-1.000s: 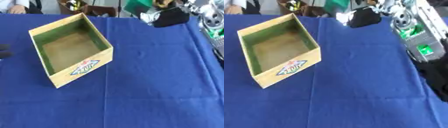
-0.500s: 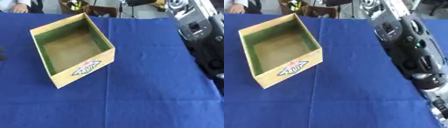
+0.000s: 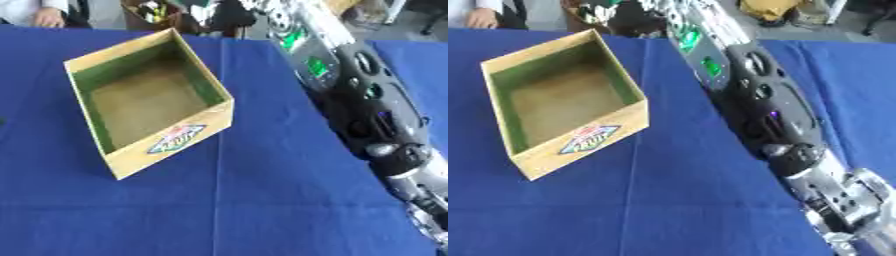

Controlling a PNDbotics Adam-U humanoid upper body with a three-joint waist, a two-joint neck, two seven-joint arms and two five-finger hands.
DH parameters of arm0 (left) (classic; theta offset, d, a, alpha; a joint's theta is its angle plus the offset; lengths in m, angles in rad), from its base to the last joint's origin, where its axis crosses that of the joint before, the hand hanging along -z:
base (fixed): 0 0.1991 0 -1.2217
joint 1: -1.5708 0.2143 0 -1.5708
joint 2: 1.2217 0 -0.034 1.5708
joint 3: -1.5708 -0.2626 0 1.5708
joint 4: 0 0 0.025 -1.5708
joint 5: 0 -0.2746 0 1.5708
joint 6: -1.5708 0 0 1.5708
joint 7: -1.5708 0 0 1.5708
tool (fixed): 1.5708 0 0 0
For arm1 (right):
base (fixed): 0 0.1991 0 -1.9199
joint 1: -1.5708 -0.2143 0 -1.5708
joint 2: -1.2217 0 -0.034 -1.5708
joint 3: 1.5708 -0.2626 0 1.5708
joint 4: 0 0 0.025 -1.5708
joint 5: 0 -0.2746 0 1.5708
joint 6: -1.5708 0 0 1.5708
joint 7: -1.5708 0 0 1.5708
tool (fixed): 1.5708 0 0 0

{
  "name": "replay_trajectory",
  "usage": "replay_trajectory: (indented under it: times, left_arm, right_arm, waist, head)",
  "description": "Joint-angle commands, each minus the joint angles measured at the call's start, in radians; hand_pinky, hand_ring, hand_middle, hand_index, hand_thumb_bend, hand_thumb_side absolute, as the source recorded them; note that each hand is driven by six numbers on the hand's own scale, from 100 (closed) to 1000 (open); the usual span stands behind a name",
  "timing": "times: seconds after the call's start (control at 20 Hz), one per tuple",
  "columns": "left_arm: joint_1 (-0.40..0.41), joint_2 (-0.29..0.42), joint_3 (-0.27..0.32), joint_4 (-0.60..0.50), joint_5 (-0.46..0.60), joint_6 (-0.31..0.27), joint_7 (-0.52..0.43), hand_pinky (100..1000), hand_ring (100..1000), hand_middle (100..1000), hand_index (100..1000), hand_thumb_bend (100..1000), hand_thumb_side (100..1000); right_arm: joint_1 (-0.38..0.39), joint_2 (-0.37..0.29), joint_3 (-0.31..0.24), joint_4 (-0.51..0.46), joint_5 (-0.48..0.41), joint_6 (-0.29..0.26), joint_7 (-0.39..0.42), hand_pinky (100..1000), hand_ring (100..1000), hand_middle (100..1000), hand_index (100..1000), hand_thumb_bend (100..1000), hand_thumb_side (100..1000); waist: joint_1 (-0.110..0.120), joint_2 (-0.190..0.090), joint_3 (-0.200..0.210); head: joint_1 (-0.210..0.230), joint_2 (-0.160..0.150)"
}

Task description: Pick up objects on the table and place them in the box.

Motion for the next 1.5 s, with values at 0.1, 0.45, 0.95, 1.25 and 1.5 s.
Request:
replay_trajectory:
  times: [0.1,0.45,0.95,1.25,1.5]
  left_arm:
    - [-0.015,0.002,-0.003,-0.017,0.003,-0.005,-0.001,663,687,731,809,100,1000]
    - [-0.023,-0.003,0.002,-0.017,0.002,-0.011,0.008,662,685,731,808,100,1000]
    - [-0.062,-0.001,0.015,-0.017,0.009,-0.083,0.050,659,673,729,807,100,1000]
    - [-0.083,0.003,0.009,-0.017,0.024,-0.107,0.042,659,675,729,807,100,1000]
    - [-0.084,0.003,0.009,-0.017,0.029,-0.113,0.041,659,675,729,808,100,1000]
  right_arm:
    - [-0.025,0.018,0.000,0.046,0.039,-0.018,-0.015,495,509,278,367,100,475]
    - [-0.015,0.062,0.014,0.106,0.035,-0.040,0.000,499,508,274,365,100,455]
    - [0.013,0.109,0.035,0.176,0.042,-0.076,0.033,506,509,272,366,100,428]
    - [0.024,0.131,0.043,0.234,0.058,-0.103,0.049,509,514,276,370,100,420]
    - [0.024,0.134,0.043,0.245,0.057,-0.129,0.065,564,555,336,450,100,462]
  waist:
    - [0.002,-0.014,0.012]
    - [0.000,-0.002,0.037]
    - [-0.004,0.014,0.064]
    - [-0.005,0.019,0.070]
    - [-0.006,0.018,0.069]
  head:
    - [-0.017,-0.017]
    - [-0.042,-0.022]
    - [-0.070,-0.030]
    - [-0.079,-0.037]
    - [-0.078,-0.038]
